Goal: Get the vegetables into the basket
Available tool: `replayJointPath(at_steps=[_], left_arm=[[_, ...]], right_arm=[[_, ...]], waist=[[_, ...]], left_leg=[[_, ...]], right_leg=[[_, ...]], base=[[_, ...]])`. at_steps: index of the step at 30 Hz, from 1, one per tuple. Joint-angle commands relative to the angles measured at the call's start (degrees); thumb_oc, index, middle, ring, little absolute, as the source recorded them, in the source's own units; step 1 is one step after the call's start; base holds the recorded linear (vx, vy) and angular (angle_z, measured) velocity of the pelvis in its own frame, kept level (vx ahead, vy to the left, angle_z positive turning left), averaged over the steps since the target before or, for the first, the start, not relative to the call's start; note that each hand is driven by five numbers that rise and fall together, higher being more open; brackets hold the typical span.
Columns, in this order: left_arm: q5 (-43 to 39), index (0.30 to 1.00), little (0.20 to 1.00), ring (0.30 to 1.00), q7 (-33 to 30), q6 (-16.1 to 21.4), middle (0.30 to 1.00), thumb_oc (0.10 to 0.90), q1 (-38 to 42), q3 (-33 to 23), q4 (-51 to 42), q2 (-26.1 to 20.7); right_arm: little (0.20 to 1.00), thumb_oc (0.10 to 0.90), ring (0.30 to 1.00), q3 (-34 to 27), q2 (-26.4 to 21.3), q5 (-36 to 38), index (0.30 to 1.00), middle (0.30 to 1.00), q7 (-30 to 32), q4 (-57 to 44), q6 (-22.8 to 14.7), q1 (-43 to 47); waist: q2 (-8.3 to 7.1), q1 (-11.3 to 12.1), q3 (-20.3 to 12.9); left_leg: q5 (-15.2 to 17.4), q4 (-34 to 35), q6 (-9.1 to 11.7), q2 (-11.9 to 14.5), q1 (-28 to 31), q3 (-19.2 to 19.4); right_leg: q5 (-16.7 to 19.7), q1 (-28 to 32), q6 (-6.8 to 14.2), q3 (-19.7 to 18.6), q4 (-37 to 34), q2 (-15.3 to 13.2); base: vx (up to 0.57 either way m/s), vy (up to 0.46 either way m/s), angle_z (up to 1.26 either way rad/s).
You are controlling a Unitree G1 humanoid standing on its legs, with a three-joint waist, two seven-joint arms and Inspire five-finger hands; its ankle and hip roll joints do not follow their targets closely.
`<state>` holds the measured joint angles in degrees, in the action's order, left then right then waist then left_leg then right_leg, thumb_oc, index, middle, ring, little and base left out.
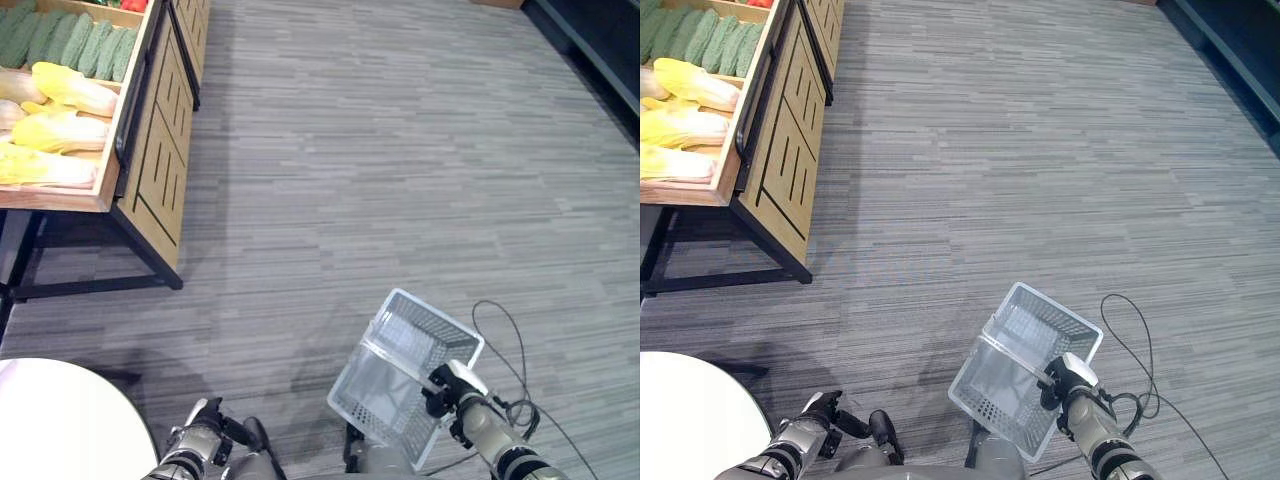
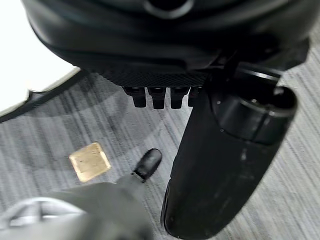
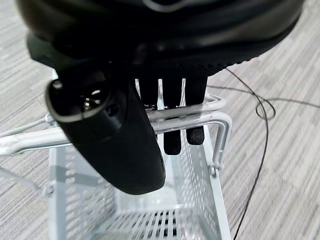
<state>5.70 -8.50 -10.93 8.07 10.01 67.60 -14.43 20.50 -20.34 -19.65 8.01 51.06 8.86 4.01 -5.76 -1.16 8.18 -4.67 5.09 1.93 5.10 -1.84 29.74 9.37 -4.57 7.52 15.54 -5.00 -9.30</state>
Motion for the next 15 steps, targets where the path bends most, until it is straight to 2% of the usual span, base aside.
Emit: replayJointPath(at_steps=[1, 8, 15], left_arm=[[1.06, 1.0, 1.0, 1.0, -1.89, 0.42, 1.0, 0.9, 0.56, 0.95, 2.28, -0.2], [1.39, 1.0, 1.0, 1.0, -2.34, 0.59, 1.0, 0.9, -0.33, 0.31, 3.41, -0.22], [2.18, 1.0, 1.0, 1.0, -2.54, 1.16, 1.0, 0.9, 0.06, 1.37, 3.78, -0.17]], right_arm=[[0.3, 0.4, 0.3, -3.1, -2.42, 1.78, 0.3, 0.3, 2.91, 0.36, -1.41, 4.03], [0.3, 0.4, 0.3, -5.2, -0.56, 5.49, 0.3, 0.3, 3.3, 4.12, -2.22, 1.68], [0.3, 0.4, 0.3, -7.87, 1.26, 13.32, 0.3, 0.3, 3.01, 11.61, -3.52, 2.0]], waist=[[2.33, -0.07, 1.62], [2.33, -0.49, 1.25], [2.99, -0.69, 0.97]], left_leg=[[0.64, -1.23, 2.09, -0.08, 0.43, -0.46], [1.54, -1.18, 1.64, -0.86, 1.36, -0.38], [2.53, -1.36, 1.19, -1.78, 2.06, 0.0]], right_leg=[[-5.54, 7.29, 4.93, -0.55, 2.06, -1.52], [-4.9, 7.57, 5.16, -1.83, 2.95, -1.88], [-4.41, 7.7, 5.49, -2.89, 3.17, -2.44]], base=[[0.06, 0.007, 0.05], [0.04, 0.023, -0.01], [0.03, 0.032, -0.05]])
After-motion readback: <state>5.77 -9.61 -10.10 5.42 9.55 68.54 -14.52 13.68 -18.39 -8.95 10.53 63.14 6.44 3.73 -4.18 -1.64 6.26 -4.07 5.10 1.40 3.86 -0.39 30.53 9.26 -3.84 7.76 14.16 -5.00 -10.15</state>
